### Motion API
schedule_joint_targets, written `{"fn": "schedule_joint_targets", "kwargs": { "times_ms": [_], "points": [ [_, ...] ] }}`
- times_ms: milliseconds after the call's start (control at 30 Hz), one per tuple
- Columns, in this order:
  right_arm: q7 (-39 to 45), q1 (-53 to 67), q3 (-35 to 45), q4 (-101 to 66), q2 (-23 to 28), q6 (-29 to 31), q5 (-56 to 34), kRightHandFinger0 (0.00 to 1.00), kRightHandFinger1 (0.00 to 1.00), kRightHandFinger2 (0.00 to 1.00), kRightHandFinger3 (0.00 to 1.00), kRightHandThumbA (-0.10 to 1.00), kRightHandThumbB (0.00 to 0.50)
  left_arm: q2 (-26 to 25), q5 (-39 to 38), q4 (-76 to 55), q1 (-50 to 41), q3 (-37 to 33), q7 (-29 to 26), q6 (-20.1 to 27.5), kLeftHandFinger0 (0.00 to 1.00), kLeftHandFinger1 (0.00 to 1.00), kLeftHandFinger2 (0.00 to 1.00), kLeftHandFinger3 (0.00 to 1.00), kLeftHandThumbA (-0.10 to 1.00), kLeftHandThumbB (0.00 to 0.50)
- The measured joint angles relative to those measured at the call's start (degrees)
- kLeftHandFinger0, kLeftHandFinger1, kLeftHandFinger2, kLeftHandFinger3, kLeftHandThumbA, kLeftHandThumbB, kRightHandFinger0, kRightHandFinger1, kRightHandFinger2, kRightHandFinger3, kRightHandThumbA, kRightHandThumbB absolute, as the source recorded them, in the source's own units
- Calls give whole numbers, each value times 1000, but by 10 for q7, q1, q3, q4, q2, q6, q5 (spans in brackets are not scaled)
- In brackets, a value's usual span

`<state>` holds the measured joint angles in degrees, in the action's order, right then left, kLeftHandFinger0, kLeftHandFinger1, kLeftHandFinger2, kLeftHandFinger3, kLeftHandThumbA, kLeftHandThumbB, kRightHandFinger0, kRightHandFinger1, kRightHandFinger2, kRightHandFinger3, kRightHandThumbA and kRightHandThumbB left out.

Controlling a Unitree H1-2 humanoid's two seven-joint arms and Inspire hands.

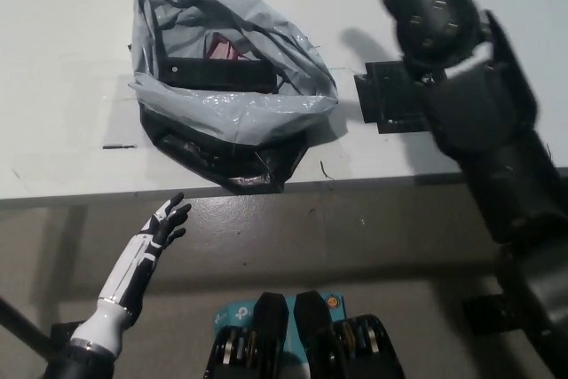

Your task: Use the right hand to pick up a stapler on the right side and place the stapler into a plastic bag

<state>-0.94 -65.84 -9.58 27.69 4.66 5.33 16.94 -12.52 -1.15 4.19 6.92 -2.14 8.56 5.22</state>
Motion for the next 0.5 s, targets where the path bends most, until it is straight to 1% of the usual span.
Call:
{"fn": "schedule_joint_targets", "kwargs": {
  "times_ms": [67, 100, 133, 233, 267, 367, 400, 433, 500],
  "points": [
    [4, 31, 15, -58, 18, -9, -9, 1000, 1000, 1000, 1000, 964, 432, 0, 0, 1, 4, 0, 0, 0, 1000, 1000, 1000, 1000, 1000, 282],
    [5, 46, 19, -77, 23, -11, -12, 1000, 1000, 1000, 1000, 983, 422, 0, 0, 1, 5, 0, 0, 0, 1000, 1000, 1000, 1000, 1000, 274],
    [5, 52, 21, -88, 26, -13, -14, 1000, 1000, 1000, 1000, 997, 391, 0, 0, 2, 5, 0, 0, 0, 1000, 1000, 1000, 1000, 1000, 266],
    [8, 117, 32, -155, 44, -21, -23, 1000, 1000, 1000, 1000, 1000, 375, 1, 0, 4, 7, 0, 0, 0, 1000, 1000, 1000, 1000, 1000, 268],
    [8, 123, 32, -163, 46, -21, -24, 1000, 1000, 1000, 1000, 1000, 366, 1, 0, 4, 7, 0, 0, 0, 1000, 1000, 1000, 1000, 1000, 268],
    [9, 209, 40, -236, 56, -23, -28, 1000, 1000, 1000, 1000, 1000, 365, 2, 0, 9, 7, 0, 0, 0, 1000, 1000, 1000, 1000, 1000, 261],
    [9, 240, 41, -260, 57, -23, -29, 1000, 1000, 1000, 1000, 1000, 357, 2, 0, 11, 7, 0, 0, 0, 1000, 1000, 1000, 1000, 1000, 261],
    [9, 264, 41, -274, 57, -23, -30, 1000, 1000, 1000, 1000, 1000, 331, 2, 0, 12, 8, 0, 0, 0, 1000, 1000, 1000, 1000, 1000, 263],
    [9, 318, 42, -316, 56, -21, -32, 1000, 1000, 1000, 1000, 1000, 315, 3, 0, 15, 9, 0, 0, 0, 1000, 1000, 1000, 1000, 1000, 259]
  ]
}}
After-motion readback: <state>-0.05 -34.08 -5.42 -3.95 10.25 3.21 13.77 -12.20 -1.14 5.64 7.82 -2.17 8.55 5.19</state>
